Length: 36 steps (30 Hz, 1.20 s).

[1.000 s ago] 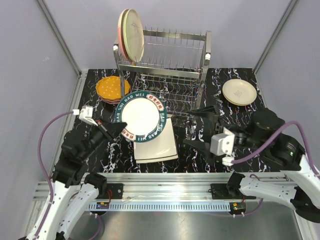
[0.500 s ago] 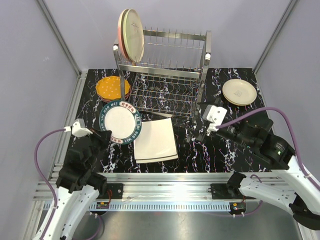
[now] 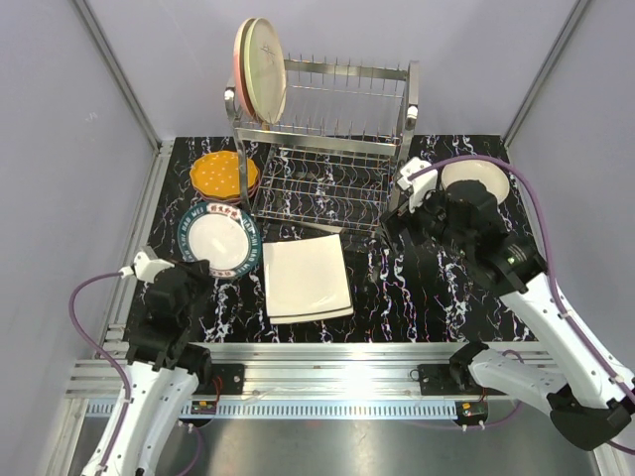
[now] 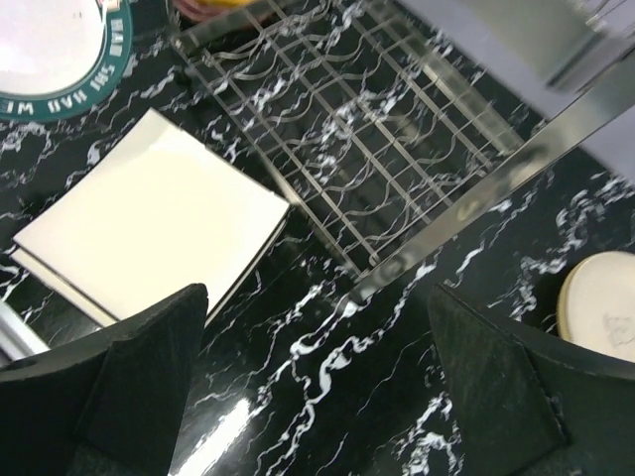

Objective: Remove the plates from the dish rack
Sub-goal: Place the plate on the table

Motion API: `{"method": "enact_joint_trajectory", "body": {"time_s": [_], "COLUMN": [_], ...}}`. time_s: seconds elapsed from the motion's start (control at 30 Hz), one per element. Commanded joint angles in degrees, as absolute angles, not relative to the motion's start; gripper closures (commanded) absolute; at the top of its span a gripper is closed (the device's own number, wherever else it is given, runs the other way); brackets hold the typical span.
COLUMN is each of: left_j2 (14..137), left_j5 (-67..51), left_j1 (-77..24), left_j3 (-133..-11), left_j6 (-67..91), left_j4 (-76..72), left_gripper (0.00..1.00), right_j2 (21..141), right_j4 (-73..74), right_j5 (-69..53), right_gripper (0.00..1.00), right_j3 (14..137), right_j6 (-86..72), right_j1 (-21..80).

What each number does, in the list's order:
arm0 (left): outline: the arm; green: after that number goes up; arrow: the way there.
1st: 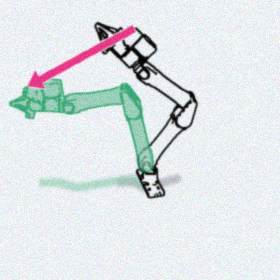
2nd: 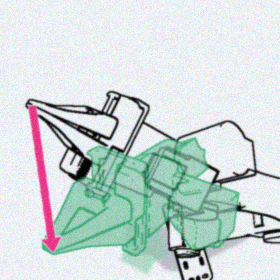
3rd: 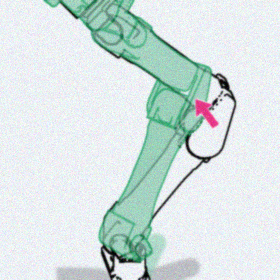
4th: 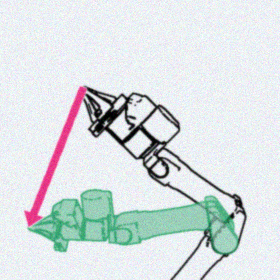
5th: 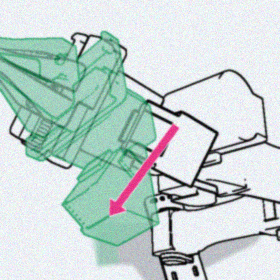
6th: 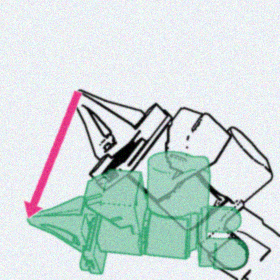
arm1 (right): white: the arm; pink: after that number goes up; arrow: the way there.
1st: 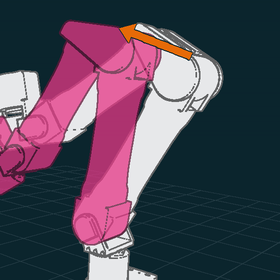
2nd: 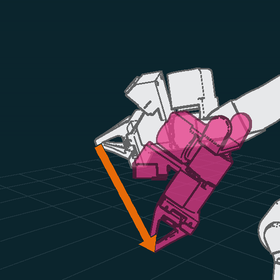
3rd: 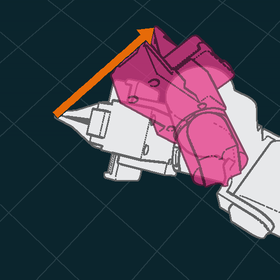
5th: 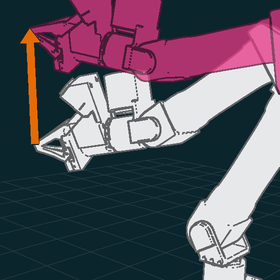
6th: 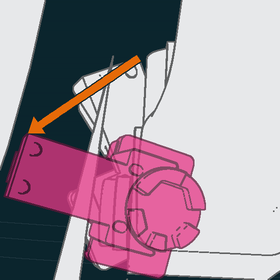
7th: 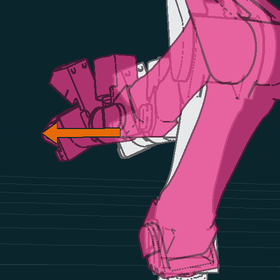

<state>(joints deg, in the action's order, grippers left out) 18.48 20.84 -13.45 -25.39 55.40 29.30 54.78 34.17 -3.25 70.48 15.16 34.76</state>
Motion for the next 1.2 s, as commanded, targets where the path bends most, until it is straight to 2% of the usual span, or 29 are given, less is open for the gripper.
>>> {"method": "enact_joint_trajectory", "body": {"time_s": [0.0, 0.2, 0.43, 0.7, 0.87, 0.93, 0.97, 1.03, 1.07, 1.17], "left_j2": [18.4, 21.4, 30.4, 33.8, 32.1, 30.9, 30.3, 28.4, 27.8, 24.9], "left_j5": [24.3, 17.9, 0.4, -4.0, -3.3, -3.3, -3.3, -3.0, -2.9, -1.6], "left_j1": [-10.3, -0.6, 15.4, 18.8, 19.3, 19.5, 19.5, 19.5, 19.5, 19.5], "left_j3": [-23.7, -17.3, -9.8, -6.3, -6.7, -6.9, -7.1, -8.1, -8.5, -10.6], "left_j6": [59.6, 63.0, 66.4, 64.4, 62.7, 62.3, 62.1, 61.7, 61.0, 61.3], "left_j4": [22.1, 17.7, 3.3, 0.8, 4.1, 5.2, 5.7, 8.1, 10.1, 14.5], "left_gripper": [1.00, 1.00, 1.00, 0.99, 0.87, 0.72, 0.53, 0.36, 0.19, 0.02], "right_j2": [55.2, 58.5, 58.5, 60.4, 59.8, 60.4, 61.6, 63.6, 65.7, 66.7], "right_j4": [35.8, 43.2, 44.7, 44.0, 34.5, 31.6, 29.1, 28.6, 31.4, 33.0], "right_j5": [-8.1, -14.1, -21.2, -29.2, -32.5, -32.8, -33.1, -32.3, -31.6, -30.6], "right_gripper": [0.00, 0.00, 0.00, 0.00, 0.00, 0.00, 0.00, 0.00, 0.00, 0.00], "right_j3": [72.2, 74.4, 74.7, 68.0, 58.9, 56.6, 54.8, 54.6, 56.8, 57.8], "right_j6": [10.6, 12.0, 16.2, 19.5, 18.7, 17.7, 17.2, 16.9, 17.4, 17.2], "right_j1": [33.6, 29.8, 26.0, 20.7, 18.0, 17.1, 16.7, 15.5, 15.4, 14.2]}}
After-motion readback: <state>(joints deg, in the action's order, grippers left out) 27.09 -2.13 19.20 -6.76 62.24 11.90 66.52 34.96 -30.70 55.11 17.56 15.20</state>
